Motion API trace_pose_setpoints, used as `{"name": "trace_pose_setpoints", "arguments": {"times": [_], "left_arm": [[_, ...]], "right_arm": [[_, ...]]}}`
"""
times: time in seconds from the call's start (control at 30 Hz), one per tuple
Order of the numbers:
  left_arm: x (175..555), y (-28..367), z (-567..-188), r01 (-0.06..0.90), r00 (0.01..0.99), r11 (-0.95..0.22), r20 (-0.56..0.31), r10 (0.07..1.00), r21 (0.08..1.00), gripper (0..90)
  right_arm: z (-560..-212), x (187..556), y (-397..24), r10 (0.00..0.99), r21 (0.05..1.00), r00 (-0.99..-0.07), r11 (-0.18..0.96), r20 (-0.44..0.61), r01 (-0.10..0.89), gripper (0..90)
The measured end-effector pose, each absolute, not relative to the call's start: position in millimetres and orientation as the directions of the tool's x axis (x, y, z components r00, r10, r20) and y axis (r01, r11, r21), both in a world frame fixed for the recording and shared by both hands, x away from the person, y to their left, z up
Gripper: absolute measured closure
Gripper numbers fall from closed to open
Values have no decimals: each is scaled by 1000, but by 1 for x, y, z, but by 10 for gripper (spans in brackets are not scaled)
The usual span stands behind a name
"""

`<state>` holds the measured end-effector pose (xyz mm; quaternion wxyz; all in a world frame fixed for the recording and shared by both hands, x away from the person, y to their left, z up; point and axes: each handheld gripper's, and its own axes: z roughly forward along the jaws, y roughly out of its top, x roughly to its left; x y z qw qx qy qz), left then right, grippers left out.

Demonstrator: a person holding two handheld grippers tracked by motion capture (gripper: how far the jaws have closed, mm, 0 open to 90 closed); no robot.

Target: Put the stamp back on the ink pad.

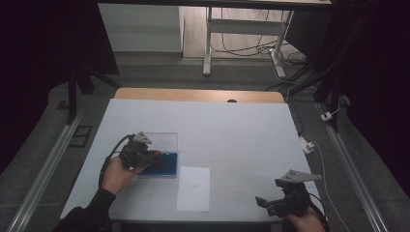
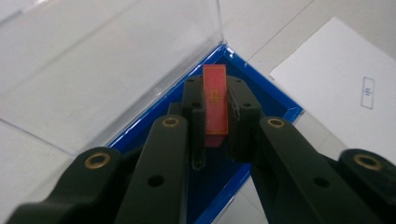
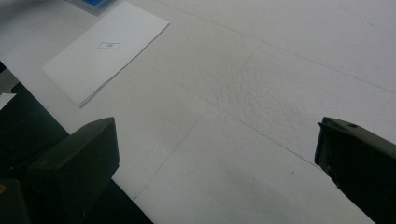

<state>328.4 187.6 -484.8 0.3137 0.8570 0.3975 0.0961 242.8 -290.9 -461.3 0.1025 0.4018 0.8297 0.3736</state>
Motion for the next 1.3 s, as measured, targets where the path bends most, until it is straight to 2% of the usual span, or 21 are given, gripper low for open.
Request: {"name": "trace_pose_setpoints", "arguments": {"times": [0.3,0.7,0.97,1.3], "left_arm": [[330,187,-491,629,670,-498,-90,737,597,799],[328,183,-495,611,684,-543,-40,728,577,797],[329,184,-496,621,681,-537,-55,730,570,793],[329,183,-497,628,677,-537,-56,734,563,711]], "right_arm": [[-461,243,-291,743,702,-656,398,131,590,0],[-461,243,-291,743,703,-657,399,129,589,2],[-461,243,-291,742,702,-657,399,132,590,2],[-461,243,-291,742,702,-658,400,129,589,19]]}}
